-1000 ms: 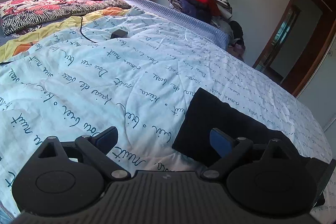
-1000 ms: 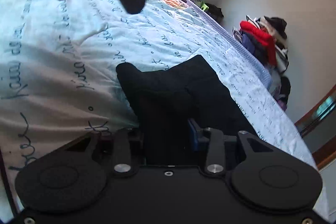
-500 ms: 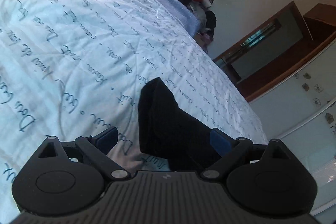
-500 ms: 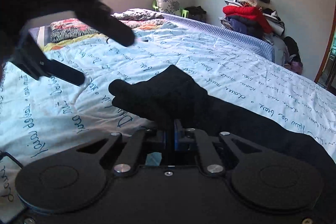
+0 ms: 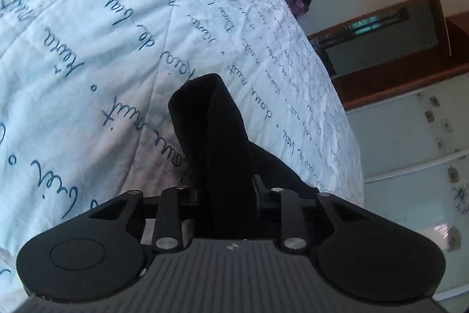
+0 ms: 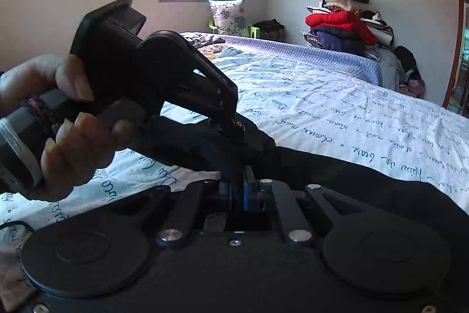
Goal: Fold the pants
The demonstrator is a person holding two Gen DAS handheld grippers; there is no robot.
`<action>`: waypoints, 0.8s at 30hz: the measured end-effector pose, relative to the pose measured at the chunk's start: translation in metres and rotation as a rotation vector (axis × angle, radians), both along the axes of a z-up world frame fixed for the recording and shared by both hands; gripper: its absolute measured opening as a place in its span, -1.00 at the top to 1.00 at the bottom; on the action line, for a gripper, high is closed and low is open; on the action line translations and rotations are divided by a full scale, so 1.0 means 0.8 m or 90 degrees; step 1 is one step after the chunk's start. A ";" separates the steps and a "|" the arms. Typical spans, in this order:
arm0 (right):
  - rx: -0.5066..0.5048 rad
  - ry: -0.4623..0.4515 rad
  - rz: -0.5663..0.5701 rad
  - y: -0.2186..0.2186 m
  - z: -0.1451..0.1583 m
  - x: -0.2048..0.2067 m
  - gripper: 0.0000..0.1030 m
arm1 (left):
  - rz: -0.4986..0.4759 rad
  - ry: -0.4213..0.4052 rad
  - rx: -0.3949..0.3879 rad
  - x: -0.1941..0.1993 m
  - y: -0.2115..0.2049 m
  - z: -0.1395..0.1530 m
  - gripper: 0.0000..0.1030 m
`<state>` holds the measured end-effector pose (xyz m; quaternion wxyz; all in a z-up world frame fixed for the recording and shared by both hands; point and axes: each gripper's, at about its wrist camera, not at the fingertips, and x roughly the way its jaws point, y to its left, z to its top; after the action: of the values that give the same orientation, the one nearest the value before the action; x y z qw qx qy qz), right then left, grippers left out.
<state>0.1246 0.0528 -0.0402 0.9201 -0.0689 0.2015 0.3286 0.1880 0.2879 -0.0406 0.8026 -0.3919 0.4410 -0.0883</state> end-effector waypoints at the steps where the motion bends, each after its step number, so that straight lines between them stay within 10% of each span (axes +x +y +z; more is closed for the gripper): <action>1: 0.006 0.005 0.000 -0.002 -0.001 0.003 0.90 | -0.013 -0.011 0.040 -0.001 -0.006 0.008 0.51; 9: 0.029 0.028 0.019 0.002 -0.011 0.006 0.82 | -0.071 -0.074 0.267 -0.008 -0.062 0.062 0.57; 12: 0.107 0.090 0.025 -0.017 -0.006 0.014 0.05 | -0.086 -0.074 0.294 -0.001 -0.075 0.071 0.57; 19: 0.591 0.416 0.012 -0.167 -0.035 0.076 -0.16 | -0.096 -0.097 0.311 -0.009 -0.097 0.098 0.57; 24: 0.648 0.604 -0.009 -0.158 -0.067 0.154 -0.68 | -0.103 -0.118 0.329 -0.021 -0.126 0.116 0.62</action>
<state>0.2475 -0.0736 -0.0937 0.6528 0.5232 0.4034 0.3706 0.1708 0.1872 0.0519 0.9033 -0.1280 0.4031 -0.0721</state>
